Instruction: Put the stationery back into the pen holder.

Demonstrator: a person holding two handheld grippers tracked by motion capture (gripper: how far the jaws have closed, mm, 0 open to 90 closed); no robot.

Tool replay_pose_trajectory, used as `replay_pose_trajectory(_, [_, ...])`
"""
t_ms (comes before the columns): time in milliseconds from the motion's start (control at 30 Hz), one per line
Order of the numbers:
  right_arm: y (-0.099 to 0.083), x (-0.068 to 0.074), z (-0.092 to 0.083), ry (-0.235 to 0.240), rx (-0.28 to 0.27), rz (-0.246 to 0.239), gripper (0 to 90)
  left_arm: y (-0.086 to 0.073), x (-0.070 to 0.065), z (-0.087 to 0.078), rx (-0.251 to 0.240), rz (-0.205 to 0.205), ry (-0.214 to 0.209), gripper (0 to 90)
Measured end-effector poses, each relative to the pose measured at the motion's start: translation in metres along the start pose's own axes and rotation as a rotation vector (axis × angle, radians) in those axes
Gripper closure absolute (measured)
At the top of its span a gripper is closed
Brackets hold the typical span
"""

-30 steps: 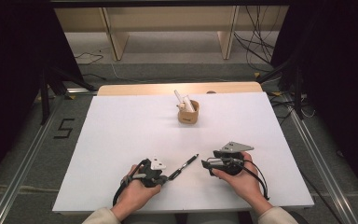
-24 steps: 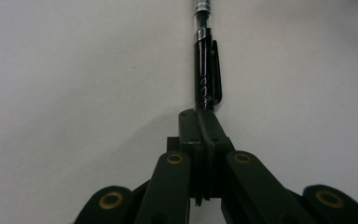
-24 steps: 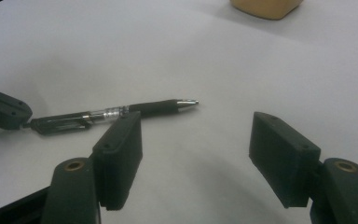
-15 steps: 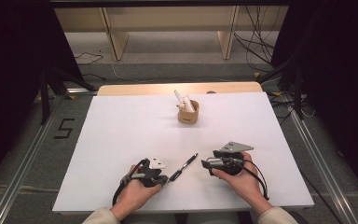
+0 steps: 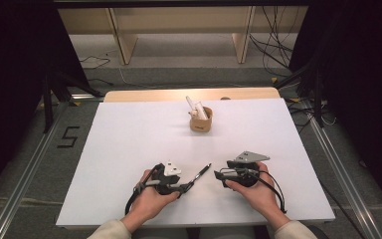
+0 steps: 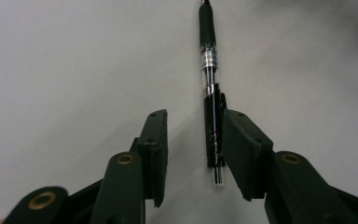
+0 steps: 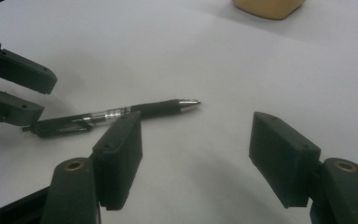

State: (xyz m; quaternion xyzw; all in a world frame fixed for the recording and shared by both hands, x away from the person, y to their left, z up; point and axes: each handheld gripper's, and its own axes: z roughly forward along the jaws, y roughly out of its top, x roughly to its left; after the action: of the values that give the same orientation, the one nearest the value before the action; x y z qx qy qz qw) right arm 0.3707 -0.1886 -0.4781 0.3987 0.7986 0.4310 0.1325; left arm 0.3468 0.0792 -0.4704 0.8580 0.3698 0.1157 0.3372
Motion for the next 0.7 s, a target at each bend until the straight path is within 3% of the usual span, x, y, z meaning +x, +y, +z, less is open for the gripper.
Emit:
replay_pose_trajectory(267, [0.0, -0.001, 0.0, -0.002, -0.001, 0.003, 35.0, 0.017, -0.007, 0.015, 0.031, 0.02, -0.022, 56.3])
replay_pose_trajectory(400, [0.0, -0.002, -0.001, -0.005, -0.003, 0.006, 35.0, 0.027, -0.012, 0.023, 0.043, 0.039, -0.034, 59.0])
replay_pose_trajectory(700, [0.001, -0.004, -0.002, -0.008, -0.009, 0.008, 35.0, 0.038, -0.01, 0.038, 0.07, 0.033, -0.021, 63.8])
